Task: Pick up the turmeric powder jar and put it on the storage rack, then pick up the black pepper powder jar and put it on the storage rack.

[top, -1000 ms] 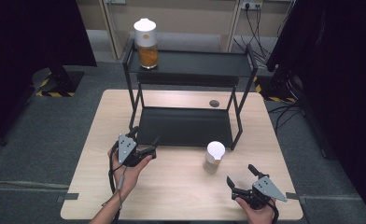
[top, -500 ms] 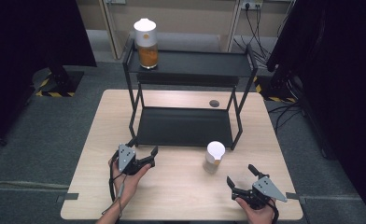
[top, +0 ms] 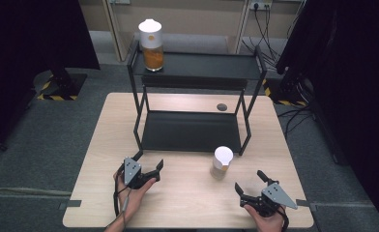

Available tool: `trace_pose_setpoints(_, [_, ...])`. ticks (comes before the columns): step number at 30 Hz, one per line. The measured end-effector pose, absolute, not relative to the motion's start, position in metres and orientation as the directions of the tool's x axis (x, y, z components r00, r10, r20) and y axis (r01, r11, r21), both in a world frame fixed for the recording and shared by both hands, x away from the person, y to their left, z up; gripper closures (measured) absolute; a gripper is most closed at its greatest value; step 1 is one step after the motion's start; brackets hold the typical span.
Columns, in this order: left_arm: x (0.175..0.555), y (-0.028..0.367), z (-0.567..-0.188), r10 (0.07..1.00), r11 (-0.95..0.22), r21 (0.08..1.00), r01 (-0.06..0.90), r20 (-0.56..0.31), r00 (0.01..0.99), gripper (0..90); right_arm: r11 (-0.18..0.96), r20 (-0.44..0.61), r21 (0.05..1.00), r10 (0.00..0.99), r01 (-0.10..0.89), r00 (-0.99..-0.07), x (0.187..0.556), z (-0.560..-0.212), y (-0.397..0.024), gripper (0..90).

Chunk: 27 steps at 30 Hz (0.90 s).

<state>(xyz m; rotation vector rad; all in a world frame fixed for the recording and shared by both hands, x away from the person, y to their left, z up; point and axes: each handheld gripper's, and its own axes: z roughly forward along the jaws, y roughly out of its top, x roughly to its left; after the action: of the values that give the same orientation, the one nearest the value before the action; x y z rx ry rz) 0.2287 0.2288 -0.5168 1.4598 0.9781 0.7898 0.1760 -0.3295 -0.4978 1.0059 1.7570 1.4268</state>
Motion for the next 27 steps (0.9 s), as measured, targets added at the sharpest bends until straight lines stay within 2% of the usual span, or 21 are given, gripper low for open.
trace_pose_setpoints(27, [0.2268, 0.2284, -0.5185, 0.902, -0.008, 0.993, 0.12, -0.044, 0.429, 11.6, 0.102, -0.011, 0.983, 0.865, 0.155, -0.501, 0.1755, -0.4988, -0.3308, 2.8])
